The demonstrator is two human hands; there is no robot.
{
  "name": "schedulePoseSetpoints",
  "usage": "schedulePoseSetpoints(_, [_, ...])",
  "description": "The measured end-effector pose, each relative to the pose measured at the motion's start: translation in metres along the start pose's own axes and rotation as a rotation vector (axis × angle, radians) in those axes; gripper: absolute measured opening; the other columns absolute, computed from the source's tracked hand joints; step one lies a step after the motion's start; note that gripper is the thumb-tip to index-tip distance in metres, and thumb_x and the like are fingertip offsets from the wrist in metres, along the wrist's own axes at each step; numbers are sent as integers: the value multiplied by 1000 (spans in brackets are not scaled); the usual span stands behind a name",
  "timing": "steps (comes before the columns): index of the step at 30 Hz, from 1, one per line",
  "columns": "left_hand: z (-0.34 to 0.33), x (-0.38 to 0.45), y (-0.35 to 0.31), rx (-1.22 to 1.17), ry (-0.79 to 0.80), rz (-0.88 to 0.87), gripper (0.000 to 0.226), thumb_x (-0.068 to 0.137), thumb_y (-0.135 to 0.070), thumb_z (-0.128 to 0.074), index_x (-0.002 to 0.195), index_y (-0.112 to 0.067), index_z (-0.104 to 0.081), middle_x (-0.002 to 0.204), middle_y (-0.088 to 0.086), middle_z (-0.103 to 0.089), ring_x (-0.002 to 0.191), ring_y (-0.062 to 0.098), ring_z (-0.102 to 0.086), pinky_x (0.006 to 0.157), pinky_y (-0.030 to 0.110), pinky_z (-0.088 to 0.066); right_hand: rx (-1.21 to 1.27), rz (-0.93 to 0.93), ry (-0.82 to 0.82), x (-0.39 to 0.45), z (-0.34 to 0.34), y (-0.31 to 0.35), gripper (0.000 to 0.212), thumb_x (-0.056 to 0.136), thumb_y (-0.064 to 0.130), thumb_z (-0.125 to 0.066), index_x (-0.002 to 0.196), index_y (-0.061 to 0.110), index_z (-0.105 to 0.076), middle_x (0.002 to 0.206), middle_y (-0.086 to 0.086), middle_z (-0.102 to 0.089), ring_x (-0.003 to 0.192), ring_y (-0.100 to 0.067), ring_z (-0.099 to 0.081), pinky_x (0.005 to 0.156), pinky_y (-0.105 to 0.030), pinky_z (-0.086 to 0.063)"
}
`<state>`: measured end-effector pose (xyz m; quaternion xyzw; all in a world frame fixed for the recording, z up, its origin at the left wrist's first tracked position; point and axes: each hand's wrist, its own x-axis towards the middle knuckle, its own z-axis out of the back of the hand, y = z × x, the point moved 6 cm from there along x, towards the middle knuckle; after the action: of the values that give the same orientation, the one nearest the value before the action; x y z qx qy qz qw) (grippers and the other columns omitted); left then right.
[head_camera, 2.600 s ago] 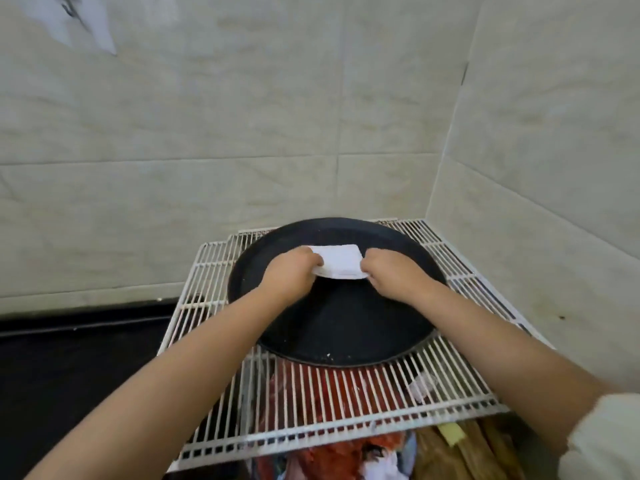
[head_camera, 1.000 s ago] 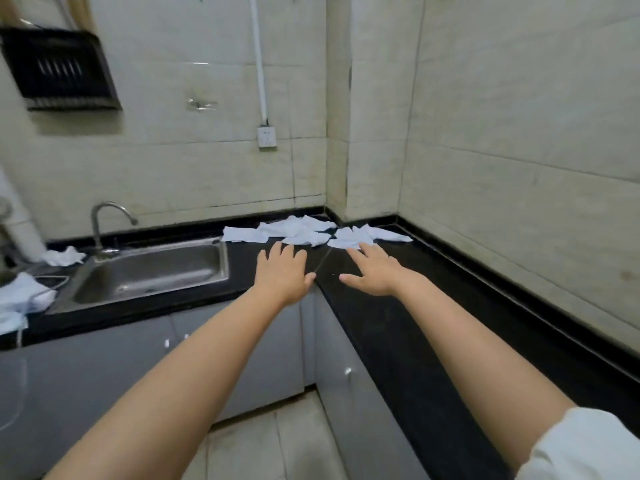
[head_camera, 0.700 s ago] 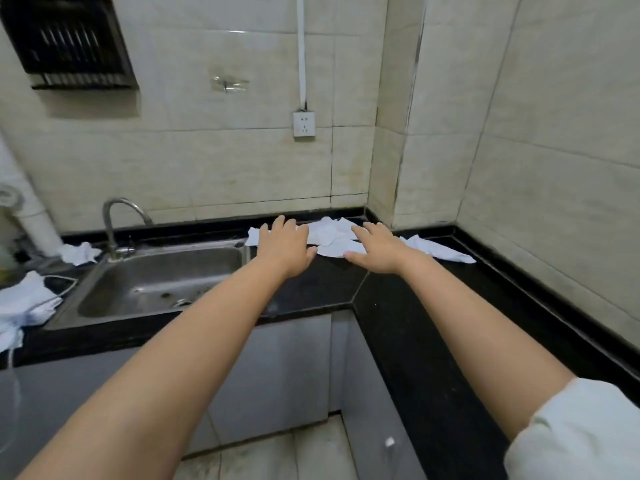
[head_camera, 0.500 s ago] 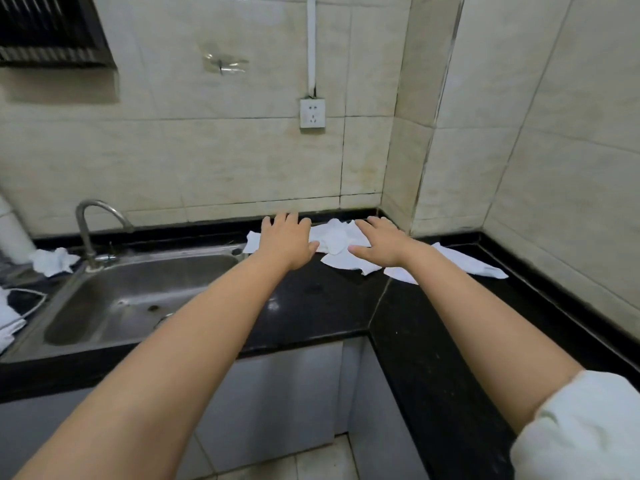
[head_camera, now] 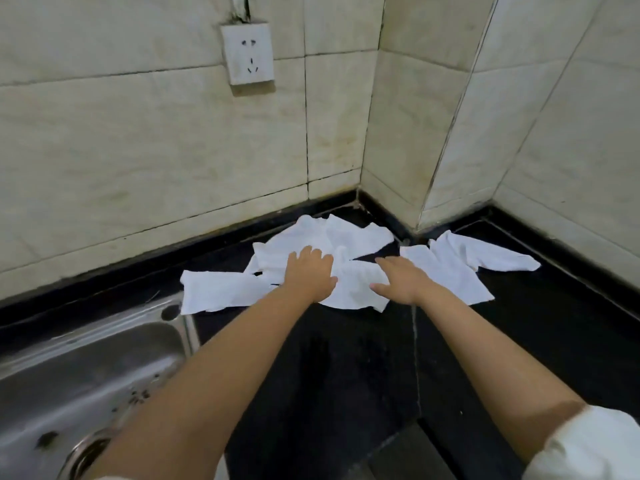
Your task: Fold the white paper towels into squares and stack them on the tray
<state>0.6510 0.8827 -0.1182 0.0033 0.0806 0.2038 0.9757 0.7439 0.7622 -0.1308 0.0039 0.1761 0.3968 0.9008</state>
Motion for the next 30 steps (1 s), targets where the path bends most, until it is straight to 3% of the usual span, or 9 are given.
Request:
schedulePoseSetpoints(9, [-112,54,-8,-121,154,-166,40,96,-29,-40,130,-7,-42,135,12,-44,126,27,-39,98,37,-36,67,-229,-40,38,-90,-27,32,90,31,-52,113,9,-58,116,-10,-57,110,-28,-52,92,-36,-43])
schedulePoseSetpoints(11, [-124,59,-10,-150,163,-201,39,97,-30,-40,129,-8,-44,131,10,-47,123,26,-41,96,36,-38,69,-217,-126,44,-95,-25,20,88,15,-53,97,3,-66,100,-14,-63,97,-32,-58,80,-37,-45])
schedulePoseSetpoints(13, [-133,63,-12,-158,124,-227,37,97,-31,-41,125,-8,-48,127,9,-49,121,24,-43,94,34,-38,125,-165,-273,50,-95,-26,5,72,-1,-65,72,-1,-70,71,-17,-66,69,-37,-64,58,-39,-49])
schedulePoseSetpoints(15, [-137,67,-13,-170,78,-244,31,97,-27,-43,117,-7,-56,121,8,-53,117,24,-47,89,32,-40,161,-107,-382,47,-90,-28,7,62,-5,-67,62,2,-69,57,-12,-64,53,-33,-62,45,-36,-49])
schedulePoseSetpoints(18, [-127,73,-18,-265,-68,-357,11,78,-15,-69,73,-5,-70,76,9,-65,73,27,-65,57,28,-51,184,-79,-421,32,-76,-38,8,69,-5,-62,66,-2,-68,61,-16,-65,58,-35,-61,52,-35,-49])
schedulePoseSetpoints(20, [-119,73,-24,-397,-136,-461,22,76,-21,-63,62,-5,-68,60,9,-63,56,27,-63,49,29,-50,159,-92,-444,15,-63,-53,10,72,-3,-59,67,-1,-68,61,-17,-64,59,-36,-60,55,-34,-48])
schedulePoseSetpoints(23, [-73,70,-41,-605,-175,-528,42,86,-27,-40,77,1,-70,70,16,-67,67,27,-63,63,25,-45,170,-62,-541,-16,-34,-78,14,70,1,-55,71,-2,-69,62,-18,-64,58,-36,-63,54,-38,-53])
schedulePoseSetpoints(26, [-23,71,-75,-663,-304,-575,42,88,-24,-39,86,3,-71,78,19,-69,74,26,-63,66,24,-35,159,-145,-689,-48,7,-119,18,74,-2,-52,79,-7,-69,71,-25,-65,67,-40,-64,62,-43,-55])
schedulePoseSetpoints(30, [34,72,-155,-806,-396,-663,32,91,-15,-46,95,7,-69,85,25,-68,81,35,-64,69,27,-37,193,-364,-916,-105,50,-185,26,80,-6,-46,89,-8,-69,89,-29,-66,86,-41,-63,76,-35,-47])
